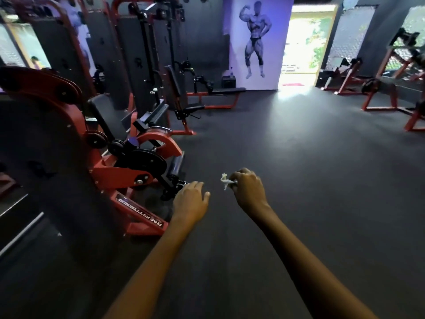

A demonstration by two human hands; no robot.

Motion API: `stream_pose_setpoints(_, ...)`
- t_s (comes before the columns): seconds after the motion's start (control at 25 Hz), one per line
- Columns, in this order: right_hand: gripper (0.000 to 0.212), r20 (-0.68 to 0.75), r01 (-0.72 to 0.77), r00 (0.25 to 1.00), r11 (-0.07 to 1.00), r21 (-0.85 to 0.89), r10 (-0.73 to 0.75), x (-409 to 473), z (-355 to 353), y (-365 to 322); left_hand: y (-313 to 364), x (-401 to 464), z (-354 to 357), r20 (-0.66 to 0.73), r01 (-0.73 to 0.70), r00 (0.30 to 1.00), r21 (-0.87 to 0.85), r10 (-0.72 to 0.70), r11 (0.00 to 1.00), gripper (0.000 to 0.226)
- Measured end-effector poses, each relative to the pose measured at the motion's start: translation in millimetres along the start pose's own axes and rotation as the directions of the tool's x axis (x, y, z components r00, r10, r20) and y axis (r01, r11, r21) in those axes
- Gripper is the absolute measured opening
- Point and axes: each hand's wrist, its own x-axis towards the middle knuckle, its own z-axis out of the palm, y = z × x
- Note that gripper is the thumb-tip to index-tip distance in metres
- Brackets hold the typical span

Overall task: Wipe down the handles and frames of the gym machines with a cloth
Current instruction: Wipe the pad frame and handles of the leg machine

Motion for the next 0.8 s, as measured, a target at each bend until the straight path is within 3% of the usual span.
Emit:
stream_pose_setpoints(0.28, 0.013, 0.107, 0.108, 0.987, 0.99, 0.09, -0.118, 155.8, 51.5, 88.7, 36.3, 162.4, 41.1, -0.073, 0.15, 0.986, 0.026, -0.148, 0.988, 0.046)
stream_pose_setpoints(0.8, 0.011, 0.205, 0.228, 0.944, 0.961, 0.156, -0.257, 504.3, 205.1, 183.8, -9.5, 514.0, 103.5, -0.174, 0.327, 0.929, -0.024, -0.326, 0.945, 0.044)
